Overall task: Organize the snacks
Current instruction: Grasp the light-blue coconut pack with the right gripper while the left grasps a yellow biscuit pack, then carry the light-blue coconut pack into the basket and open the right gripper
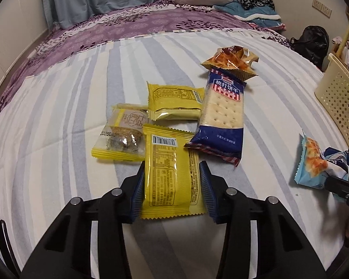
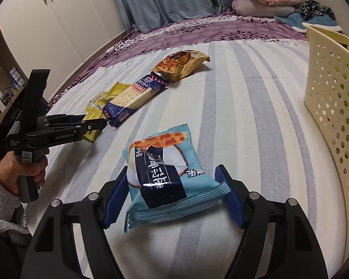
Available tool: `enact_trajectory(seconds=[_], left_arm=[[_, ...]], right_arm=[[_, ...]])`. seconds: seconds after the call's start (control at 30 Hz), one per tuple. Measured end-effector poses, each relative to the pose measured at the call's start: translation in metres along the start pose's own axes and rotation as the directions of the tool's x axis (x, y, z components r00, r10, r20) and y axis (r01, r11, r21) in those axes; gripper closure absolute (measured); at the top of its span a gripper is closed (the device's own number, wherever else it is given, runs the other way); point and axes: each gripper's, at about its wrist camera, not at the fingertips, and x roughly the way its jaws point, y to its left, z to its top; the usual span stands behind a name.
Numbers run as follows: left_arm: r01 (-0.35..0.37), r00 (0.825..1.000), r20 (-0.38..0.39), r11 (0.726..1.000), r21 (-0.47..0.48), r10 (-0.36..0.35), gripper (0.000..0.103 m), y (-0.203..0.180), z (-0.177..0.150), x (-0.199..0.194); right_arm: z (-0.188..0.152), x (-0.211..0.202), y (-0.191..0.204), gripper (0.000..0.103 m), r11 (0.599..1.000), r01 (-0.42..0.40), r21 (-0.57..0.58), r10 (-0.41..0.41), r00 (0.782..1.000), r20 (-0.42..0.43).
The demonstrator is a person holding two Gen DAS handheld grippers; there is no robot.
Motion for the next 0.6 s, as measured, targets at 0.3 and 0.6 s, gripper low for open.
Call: enact_trajectory(seconds=[0.3,0.6], left_arm=[[0.085,0.996,0.029,0.991,-0.099,-0.083,0.059,0.016,-0.012,-0.036],[0.129,0.988,0.101,0.985,-0.115,-0.117,0.059,0.014,0.001,-0.072]], right_arm=[[0.000,-0.001,0.002,0.030,1.000,0.008,-0.007,-0.008,1.000,0.001],[-0.004,-0.011,0.005,0.032,1.000,-0.003,0.010,0.003,1.000,0.016]])
